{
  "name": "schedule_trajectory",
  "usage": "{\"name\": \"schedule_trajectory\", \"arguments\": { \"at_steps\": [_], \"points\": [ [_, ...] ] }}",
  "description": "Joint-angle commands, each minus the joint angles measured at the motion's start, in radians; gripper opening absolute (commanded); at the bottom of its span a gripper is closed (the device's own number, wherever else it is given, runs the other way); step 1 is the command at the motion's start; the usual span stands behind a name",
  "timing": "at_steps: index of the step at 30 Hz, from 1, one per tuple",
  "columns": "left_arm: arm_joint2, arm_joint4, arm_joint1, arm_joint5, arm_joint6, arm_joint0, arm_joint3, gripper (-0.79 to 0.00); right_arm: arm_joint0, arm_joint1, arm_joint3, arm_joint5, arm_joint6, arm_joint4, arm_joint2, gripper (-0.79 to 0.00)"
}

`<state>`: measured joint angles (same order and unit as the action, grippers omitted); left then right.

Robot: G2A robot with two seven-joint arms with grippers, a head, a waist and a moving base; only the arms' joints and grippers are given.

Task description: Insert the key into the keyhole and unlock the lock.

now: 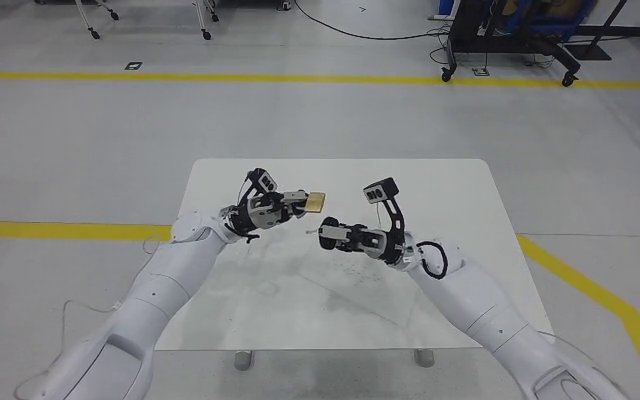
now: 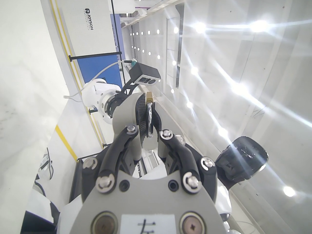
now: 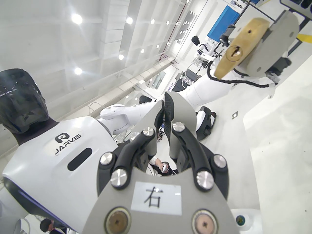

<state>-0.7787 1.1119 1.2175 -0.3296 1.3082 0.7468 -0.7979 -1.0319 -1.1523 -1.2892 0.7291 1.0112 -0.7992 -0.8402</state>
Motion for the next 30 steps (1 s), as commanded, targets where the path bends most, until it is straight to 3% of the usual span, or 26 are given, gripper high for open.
{"name": "schedule_trajectory", "arguments": {
  "at_steps": [1, 13, 30],
  "points": [
    [-0.001, -0.017, 0.003, 0.008, -0.007, 0.002, -0.007, -0.785, -0.001, -0.005, 0.002, 0.015, -0.015, 0.014, 0.001, -0.785],
    [-0.030, -0.022, 0.024, 0.021, 0.026, 0.012, -0.017, -0.785, 0.013, -0.044, 0.029, 0.076, -0.135, 0.174, 0.043, -0.785],
    [-0.057, -0.013, 0.058, 0.043, 0.125, 0.011, 0.011, -0.785, -0.002, -0.053, 0.062, 0.169, -0.092, 0.035, -0.029, -0.785]
  ]
}}
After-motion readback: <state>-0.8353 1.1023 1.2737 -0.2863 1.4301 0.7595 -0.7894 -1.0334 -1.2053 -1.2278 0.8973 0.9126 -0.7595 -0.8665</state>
